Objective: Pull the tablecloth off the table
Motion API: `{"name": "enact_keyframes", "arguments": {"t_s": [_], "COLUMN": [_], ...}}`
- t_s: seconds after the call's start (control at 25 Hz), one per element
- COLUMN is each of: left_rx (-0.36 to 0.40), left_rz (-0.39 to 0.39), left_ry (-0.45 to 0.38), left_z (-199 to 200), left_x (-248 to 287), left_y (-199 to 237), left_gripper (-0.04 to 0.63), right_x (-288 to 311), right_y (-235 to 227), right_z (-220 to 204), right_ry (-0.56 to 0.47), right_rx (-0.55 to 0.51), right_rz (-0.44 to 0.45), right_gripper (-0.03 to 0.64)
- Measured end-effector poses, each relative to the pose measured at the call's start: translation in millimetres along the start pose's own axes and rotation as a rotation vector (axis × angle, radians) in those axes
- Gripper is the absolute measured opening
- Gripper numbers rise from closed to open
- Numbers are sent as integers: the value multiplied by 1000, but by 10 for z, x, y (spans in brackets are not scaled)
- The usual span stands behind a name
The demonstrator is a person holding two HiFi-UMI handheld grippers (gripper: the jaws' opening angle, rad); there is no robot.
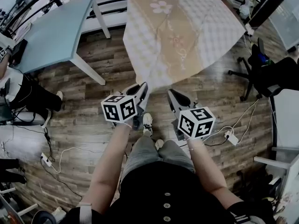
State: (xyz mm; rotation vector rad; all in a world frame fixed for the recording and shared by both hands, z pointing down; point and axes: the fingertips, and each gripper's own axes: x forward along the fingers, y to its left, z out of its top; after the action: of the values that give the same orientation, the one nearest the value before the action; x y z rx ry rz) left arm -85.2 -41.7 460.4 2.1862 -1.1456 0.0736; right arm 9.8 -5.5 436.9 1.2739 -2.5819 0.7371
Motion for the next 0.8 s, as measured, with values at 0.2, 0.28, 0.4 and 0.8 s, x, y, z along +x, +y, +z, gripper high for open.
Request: {"name": "enact_keyframes", "arguments": {"t_s": [0.2, 0.28, 0.4, 0.8], "left_rx": [-9, -11, -4, 37], "left_rz": [11, 16, 28, 40], "left_ry": [-19, -24, -36, -49], "left_z": [-57, -92, -113, -60], "left_x": [-177, -232, -273, -314], "left_y": [-107, -147, -184, -365], "left_gripper": [15, 17, 15, 16], "right_x": [-178, -247, -313, -499], "right_y": [109, 128, 143, 133], "right_z": [-16, -9, -7, 64], "right_ry": [-16, -27, -36, -67], "right_rx": [-21, -26, -31, -50], "right_rz": [11, 12, 16, 27], "right_gripper": [28, 28, 28, 28]}}
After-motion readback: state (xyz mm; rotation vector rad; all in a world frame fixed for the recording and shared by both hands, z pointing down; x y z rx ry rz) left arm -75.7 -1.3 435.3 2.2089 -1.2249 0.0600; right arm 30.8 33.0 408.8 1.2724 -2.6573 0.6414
